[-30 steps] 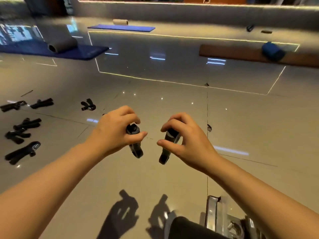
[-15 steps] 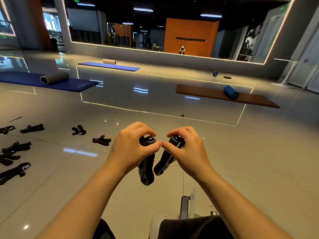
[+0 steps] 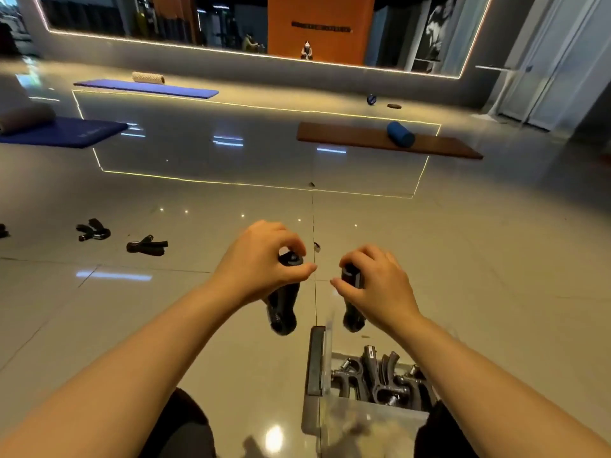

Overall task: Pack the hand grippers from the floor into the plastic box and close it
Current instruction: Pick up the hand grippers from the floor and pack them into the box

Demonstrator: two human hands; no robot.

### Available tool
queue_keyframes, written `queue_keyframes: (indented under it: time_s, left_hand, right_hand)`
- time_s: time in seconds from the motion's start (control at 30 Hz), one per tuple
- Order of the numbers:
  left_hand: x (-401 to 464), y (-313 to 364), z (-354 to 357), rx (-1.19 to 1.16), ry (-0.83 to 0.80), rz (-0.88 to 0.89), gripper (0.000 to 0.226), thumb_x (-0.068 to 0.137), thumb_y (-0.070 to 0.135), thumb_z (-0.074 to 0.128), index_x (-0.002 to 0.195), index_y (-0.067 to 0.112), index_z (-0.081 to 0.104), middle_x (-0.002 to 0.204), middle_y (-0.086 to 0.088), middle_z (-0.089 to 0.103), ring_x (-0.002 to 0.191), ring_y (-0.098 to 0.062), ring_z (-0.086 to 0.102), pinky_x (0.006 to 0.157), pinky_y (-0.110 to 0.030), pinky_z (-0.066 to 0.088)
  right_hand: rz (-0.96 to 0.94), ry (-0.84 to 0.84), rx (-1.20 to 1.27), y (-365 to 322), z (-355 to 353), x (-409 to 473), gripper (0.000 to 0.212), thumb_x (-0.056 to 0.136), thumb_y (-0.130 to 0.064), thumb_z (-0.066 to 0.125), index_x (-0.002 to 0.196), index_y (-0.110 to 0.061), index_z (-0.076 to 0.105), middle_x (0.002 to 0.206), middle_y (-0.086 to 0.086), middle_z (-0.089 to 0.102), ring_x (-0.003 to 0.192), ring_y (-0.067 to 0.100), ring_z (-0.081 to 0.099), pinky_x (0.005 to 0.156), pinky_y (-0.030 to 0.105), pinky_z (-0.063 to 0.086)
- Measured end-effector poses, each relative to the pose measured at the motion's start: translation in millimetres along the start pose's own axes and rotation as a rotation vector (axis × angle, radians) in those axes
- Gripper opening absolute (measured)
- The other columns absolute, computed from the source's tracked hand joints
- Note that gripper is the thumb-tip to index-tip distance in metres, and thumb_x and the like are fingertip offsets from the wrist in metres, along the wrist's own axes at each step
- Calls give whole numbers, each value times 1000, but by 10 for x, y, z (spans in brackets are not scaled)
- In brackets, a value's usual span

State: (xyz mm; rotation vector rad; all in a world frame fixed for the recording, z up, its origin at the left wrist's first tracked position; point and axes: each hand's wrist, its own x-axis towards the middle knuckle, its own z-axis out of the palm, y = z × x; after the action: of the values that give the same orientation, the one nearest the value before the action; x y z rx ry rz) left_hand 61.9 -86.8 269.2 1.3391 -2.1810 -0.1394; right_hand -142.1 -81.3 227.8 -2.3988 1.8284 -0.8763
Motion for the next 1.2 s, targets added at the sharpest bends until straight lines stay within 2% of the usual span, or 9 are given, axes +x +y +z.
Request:
queue_keyframes:
  time_s: [0.13,0.27,0.4,0.57,0.73,0.87,1.03,1.13,1.2]
  left_hand:
    - [90,93,188,-11,-125,-11,25,78,51,62,84,27,61,86,12,55,87,-7,48,69,-17,36]
    - [121,208,373,8,-227,12,23,78,51,64,81,29,56,88,12,54,88,-7,47,72,-18,39]
    - [60,376,567,-40,-322,30,18,77,47,66,80,34,54,88,16,52,87,-4,50,78,-23,48]
    - [-12,665,854,-72,-404,87,20,77,47,65,84,29,61,92,11,58,85,-4,52,77,-26,51]
    - [-29,896,1198,6,-446,170,25,79,53,60,86,29,61,91,11,56,87,-4,48,76,-23,47]
    - [41,983,1566,68,-466,231,31,80,55,58,90,26,62,91,10,54,90,-8,46,76,-23,45]
    - [-106,753,2059,14,-356,175,41,76,59,52,93,24,65,95,9,59,97,-9,47,79,-24,42]
    - [-217,587,2314,-35,-290,174,43,76,62,51,88,24,68,88,10,62,92,-11,50,76,-22,38]
    - [-273,468,2457,-68,-279,199,43,76,62,50,83,23,69,81,10,64,87,-11,52,73,-22,39]
  right_hand:
    - [76,-143,-36,342,-81,23,32,80,-45,68,102,-23,59,101,-9,48,100,16,46,80,25,40]
    - [195,-244,19,636,-272,-32,36,77,-48,70,100,-23,59,94,-8,54,90,14,52,73,24,42]
    - [135,-389,-133,886,-373,-266,35,75,-51,70,92,-24,55,90,-7,54,84,14,51,67,26,41]
    - [92,-518,-184,1124,-445,-642,41,76,-53,68,100,-22,59,95,-6,55,88,14,52,74,28,46]
    - [103,-563,-119,1372,-505,-979,38,77,-50,69,102,-24,59,96,-6,56,89,13,53,74,25,45]
    - [145,-491,-42,1538,-415,-1109,35,76,-44,72,102,-23,61,93,-8,53,90,13,52,78,27,44]
    - [188,-413,-30,1867,4,-1295,33,75,-44,73,97,-23,62,91,-6,56,93,15,49,74,27,38]
    - [229,-398,-44,2142,265,-1345,33,75,-42,74,98,-22,62,89,-7,53,94,17,49,74,27,36]
    - [181,-419,-100,2305,413,-1305,35,75,-40,74,101,-20,61,89,-7,49,98,19,47,76,27,32]
